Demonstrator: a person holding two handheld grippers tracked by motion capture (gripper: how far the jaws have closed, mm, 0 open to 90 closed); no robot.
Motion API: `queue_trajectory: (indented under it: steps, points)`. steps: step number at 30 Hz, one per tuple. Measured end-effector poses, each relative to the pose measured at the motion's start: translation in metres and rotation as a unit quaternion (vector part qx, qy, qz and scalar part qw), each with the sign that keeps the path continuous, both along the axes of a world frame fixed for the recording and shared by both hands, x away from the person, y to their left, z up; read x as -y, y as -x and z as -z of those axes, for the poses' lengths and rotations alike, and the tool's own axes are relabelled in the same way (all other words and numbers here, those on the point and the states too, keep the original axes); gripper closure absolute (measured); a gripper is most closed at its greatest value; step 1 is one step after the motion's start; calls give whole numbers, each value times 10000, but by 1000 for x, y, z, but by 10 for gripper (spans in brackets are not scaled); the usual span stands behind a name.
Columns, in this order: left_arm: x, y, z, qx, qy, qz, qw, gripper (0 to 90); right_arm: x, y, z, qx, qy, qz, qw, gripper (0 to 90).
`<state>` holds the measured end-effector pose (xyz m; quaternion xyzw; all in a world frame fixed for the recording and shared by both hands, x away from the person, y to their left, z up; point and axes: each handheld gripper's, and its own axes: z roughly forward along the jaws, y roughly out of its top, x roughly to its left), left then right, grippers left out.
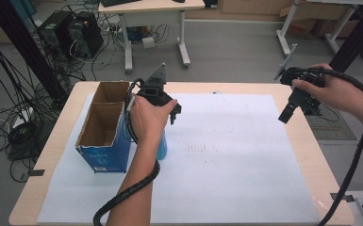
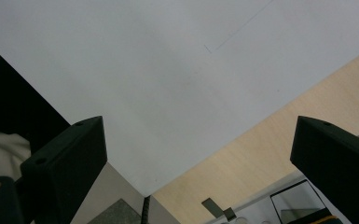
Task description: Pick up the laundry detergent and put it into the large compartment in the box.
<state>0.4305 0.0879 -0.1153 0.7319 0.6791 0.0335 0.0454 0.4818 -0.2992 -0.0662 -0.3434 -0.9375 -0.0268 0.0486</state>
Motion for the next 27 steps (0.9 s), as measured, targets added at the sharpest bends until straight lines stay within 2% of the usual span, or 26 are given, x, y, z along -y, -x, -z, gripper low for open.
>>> queue_trajectory:
  steps: [12, 16, 27]
  points:
    - [5, -2, 9, -89, -81, 58, 9999, 151, 0, 2, -1, 10, -4, -11, 10000, 35]
    - [6, -1, 10, -62, -124, 55, 9999, 185, 0, 2, -2, 2, -8, 7, 10000, 34]
    - [15, 1, 12, -25, -343, 144, 9993, 346, 2, 2, -2, 2, -14, 12, 10000, 35]
